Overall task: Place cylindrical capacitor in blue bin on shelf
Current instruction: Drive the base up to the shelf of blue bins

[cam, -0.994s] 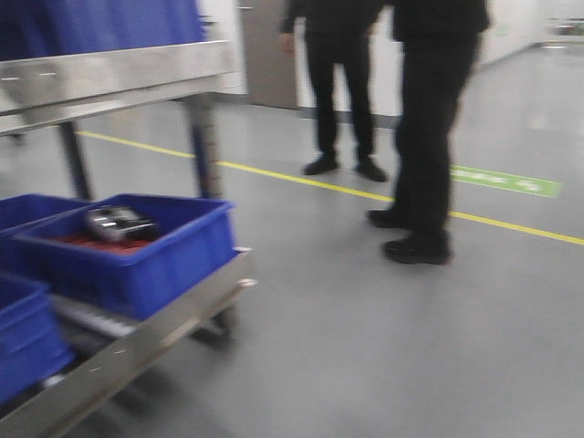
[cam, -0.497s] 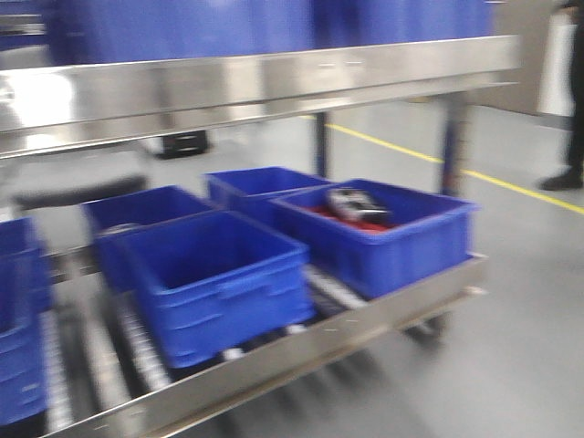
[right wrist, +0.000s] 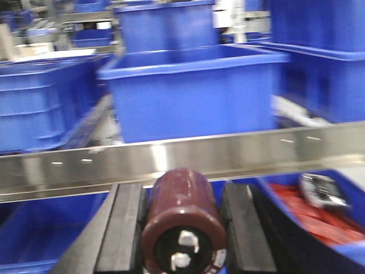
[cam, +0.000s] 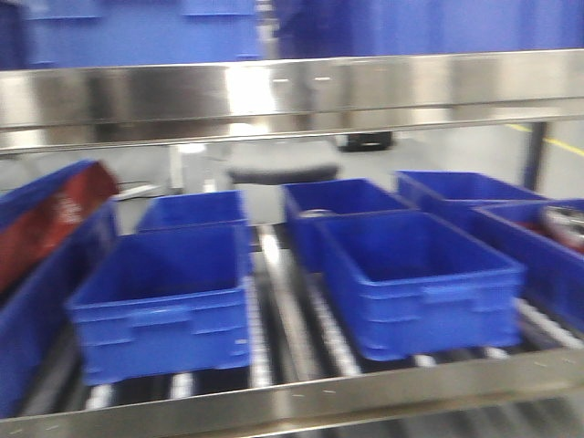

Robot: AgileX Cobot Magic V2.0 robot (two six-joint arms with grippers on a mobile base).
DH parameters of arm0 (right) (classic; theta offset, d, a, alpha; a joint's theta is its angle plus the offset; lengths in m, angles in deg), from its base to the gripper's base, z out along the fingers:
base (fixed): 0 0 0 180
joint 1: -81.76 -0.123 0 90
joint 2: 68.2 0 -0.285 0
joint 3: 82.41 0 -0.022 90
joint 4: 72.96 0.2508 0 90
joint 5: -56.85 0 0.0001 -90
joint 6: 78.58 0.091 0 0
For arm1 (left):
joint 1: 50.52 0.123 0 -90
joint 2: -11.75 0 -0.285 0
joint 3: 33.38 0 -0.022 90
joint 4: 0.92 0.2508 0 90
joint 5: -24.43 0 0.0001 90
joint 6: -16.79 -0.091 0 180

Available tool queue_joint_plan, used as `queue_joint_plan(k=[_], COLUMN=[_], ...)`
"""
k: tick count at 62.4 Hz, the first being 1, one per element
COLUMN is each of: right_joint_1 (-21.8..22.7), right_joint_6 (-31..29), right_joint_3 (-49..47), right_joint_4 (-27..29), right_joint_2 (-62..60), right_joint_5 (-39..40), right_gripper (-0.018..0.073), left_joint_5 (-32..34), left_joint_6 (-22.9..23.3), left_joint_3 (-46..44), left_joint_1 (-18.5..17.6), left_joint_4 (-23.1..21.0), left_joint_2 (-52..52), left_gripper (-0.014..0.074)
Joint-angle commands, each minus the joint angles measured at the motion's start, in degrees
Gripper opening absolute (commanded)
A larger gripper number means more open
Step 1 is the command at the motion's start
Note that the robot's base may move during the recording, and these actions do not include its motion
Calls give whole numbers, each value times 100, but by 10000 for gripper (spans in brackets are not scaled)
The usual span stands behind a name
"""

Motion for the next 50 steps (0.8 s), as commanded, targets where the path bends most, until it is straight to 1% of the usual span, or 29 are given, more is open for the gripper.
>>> queue_joint_plan(k=[1, 50], right_joint_1=[-9, -9], right_joint_6=[-28, -28], right_joint_3=[-10, -10], right_joint_4=[23, 23], right_joint_2=[-15, -15], right_joint_5=[154, 154], right_gripper=[-163, -163], left_joint_5=[106, 106], left_joint_6=[26, 26], left_joint_3=[-17, -17], left_joint_1=[36, 36], left_joint_4=[25, 25], left_joint_2=[-29, -29], left_gripper=[-111, -111])
